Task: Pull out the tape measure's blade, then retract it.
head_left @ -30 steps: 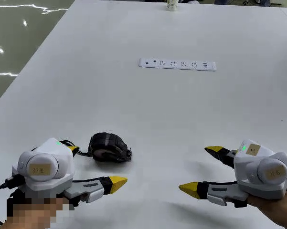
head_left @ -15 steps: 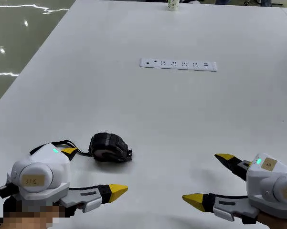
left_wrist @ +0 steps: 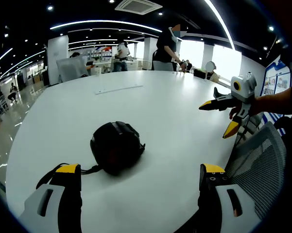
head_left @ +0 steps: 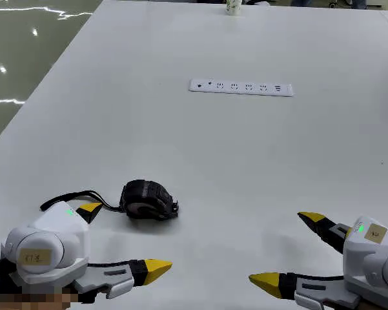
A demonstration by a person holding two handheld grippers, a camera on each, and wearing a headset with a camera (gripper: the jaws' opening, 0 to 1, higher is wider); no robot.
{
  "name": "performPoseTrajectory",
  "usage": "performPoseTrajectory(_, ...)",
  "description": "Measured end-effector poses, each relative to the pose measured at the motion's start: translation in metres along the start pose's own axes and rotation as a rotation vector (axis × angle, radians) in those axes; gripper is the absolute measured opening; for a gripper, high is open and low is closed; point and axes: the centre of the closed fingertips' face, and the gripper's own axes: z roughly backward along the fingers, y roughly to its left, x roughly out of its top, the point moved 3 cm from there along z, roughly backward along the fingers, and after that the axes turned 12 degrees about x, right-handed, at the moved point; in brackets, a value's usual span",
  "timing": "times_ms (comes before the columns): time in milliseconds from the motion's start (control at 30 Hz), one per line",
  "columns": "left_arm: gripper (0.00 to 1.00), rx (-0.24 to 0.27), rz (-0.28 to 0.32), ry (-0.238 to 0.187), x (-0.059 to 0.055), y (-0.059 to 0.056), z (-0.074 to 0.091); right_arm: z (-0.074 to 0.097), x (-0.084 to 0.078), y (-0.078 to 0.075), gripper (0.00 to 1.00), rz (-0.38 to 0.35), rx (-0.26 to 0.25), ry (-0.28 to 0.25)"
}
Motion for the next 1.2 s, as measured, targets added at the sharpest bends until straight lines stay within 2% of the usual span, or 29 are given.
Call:
performPoseTrajectory(300,0.99,-0.002,0.001,-0.015,0.001,0.000,0.001,0.003,0.001,-0.001,0.99,-0.008,-0.012,-0.018)
performPoseTrajectory(500,0.99,-0.004,-0.011,-0.025,0.003,0.000,0.002,0.006,-0.001,-0.003,0.99,-0.009,-0.027,-0.021)
performPoseTrajectory(767,0.99,-0.009,0.003,-0.043,0.007,0.001,0.004,0.010,-0.003,-0.005,0.99,-0.010,-0.038,-0.021)
performPoseTrajectory(1033,0.99,-0.024,0.019,-0.032,0.006,0.000,0.004,0.013,0.000,-0.005,0.99,-0.021,-0.047,-0.048)
performPoseTrajectory(1200,0.97,-0.016,0.018,-0.027,0.004,0.002,0.004,0.013,0.000,-0.004,0.99,-0.028,-0.046,-0.055)
